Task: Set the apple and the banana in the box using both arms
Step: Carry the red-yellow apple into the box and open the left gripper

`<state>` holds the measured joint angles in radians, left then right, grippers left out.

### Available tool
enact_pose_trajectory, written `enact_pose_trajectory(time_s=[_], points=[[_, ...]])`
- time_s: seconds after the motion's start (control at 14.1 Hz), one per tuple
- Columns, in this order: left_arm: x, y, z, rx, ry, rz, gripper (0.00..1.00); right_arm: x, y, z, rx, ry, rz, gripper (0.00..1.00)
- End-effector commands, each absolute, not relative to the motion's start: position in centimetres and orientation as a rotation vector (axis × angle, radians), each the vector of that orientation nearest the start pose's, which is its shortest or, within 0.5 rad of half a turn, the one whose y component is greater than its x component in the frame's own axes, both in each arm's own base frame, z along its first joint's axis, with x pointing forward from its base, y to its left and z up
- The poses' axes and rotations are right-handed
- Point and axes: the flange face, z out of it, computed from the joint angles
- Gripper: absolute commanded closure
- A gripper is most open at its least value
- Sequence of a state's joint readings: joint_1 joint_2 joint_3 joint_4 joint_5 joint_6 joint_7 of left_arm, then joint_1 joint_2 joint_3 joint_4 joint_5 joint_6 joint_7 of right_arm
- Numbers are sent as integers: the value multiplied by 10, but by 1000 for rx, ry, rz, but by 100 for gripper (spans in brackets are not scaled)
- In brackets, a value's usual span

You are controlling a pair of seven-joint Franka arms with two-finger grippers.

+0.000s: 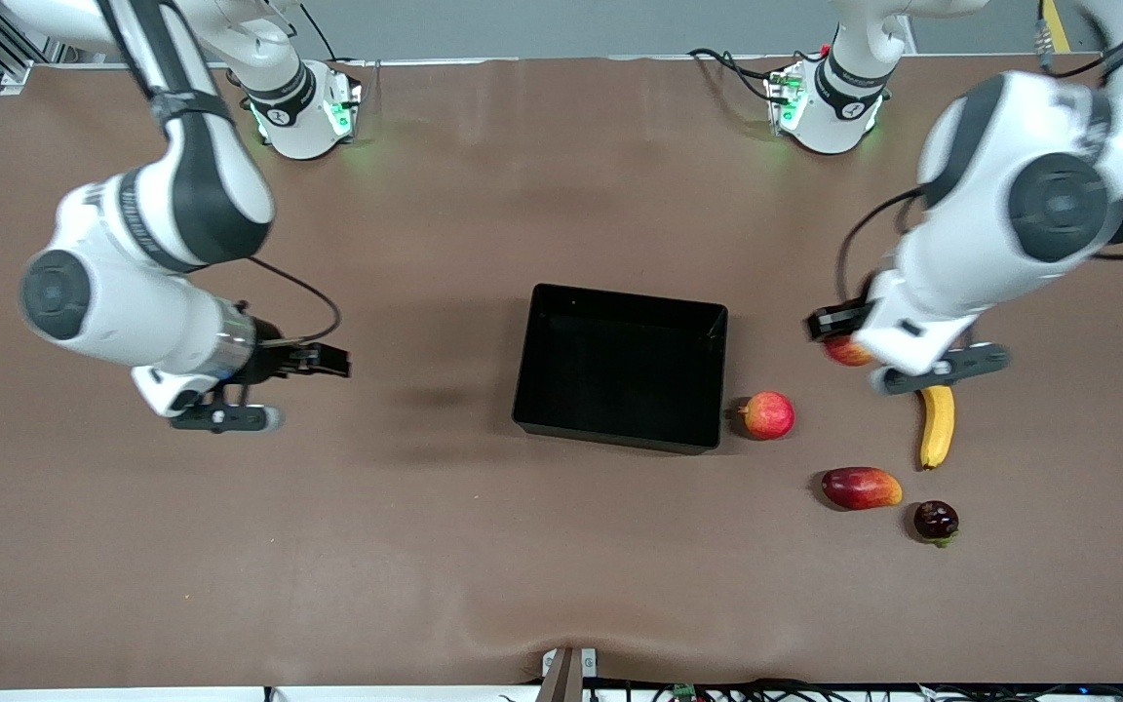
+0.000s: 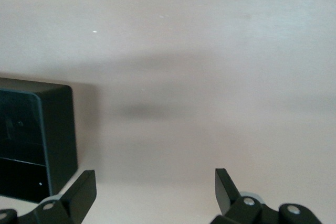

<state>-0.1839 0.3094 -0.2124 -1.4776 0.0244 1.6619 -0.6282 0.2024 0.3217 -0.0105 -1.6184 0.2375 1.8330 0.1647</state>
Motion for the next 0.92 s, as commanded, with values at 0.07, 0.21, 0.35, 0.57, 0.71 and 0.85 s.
enact_pose_trajectory(time_s=[0.07, 0.21, 0.35, 0.57, 0.71, 0.85], points=[[599, -306, 426, -3106, -506, 205, 100, 622, 76, 442, -2899, -2, 236, 0], [600, -337, 376, -3092, -597, 225, 100, 621, 44, 449, -2890, -13, 230, 0], [591, -368, 328, -3082, -618, 241, 100, 618, 21, 456, -2883, -21, 228, 0], [578, -375, 260, -3044, -625, 300, 100, 607, 15, 482, -2893, -49, 204, 0], [567, -372, 232, -3051, -622, 284, 100, 600, 20, 498, -2958, -97, 196, 0], [564, -372, 211, -3061, -626, 279, 100, 594, 27, 512, -3008, -135, 187, 0]])
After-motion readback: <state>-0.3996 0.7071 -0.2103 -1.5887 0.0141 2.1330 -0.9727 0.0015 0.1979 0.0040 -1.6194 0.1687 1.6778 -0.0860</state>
